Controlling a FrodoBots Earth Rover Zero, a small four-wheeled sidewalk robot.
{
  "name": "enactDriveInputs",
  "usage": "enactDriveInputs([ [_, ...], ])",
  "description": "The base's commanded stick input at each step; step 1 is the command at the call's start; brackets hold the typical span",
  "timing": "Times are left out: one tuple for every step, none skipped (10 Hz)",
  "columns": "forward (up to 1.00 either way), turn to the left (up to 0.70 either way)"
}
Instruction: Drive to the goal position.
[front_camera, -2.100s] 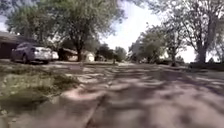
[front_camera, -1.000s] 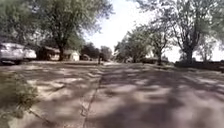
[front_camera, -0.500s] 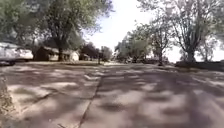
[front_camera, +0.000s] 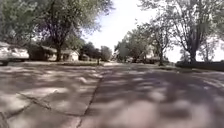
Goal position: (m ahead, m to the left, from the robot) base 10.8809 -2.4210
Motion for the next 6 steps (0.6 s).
enactDriveInputs([
  [1.0,0.0],
  [1.0,0.0],
  [1.0,0.0],
  [1.0,0.0],
  [1.0,0.0],
  [1.0,0.0],
])
